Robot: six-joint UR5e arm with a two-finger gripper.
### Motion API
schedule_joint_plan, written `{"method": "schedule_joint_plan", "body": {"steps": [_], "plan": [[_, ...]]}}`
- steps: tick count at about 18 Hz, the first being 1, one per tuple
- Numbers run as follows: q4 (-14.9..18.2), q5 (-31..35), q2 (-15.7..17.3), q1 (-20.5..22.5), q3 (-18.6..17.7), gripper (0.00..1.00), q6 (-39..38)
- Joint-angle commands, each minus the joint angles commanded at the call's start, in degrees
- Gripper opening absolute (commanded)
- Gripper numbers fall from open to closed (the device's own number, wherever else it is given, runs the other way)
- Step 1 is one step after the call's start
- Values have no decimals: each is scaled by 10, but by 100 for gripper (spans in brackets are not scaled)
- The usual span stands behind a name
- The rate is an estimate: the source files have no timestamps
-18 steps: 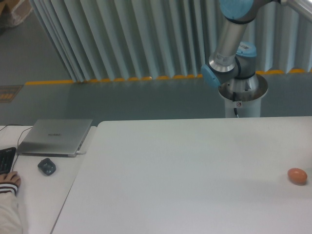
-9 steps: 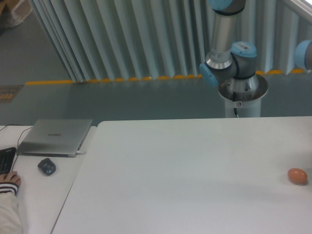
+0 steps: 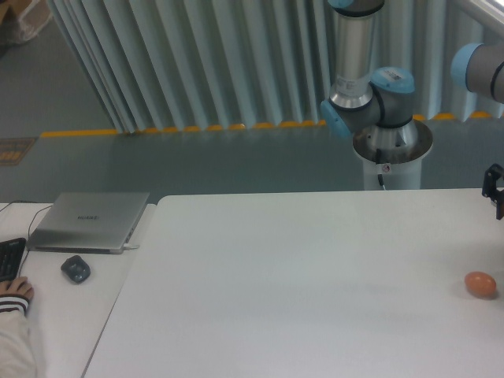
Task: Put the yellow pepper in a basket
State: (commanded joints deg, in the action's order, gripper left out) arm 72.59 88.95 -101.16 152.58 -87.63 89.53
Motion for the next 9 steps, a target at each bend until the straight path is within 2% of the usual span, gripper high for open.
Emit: {"method": "schedule_joint_plan", "body": {"steps": [2, 5, 9], "plan": [[18, 1, 3, -2, 1, 100, 94], [19, 1, 1, -4, -2, 100, 231], [12, -18, -2, -7, -3, 100, 266]]}}
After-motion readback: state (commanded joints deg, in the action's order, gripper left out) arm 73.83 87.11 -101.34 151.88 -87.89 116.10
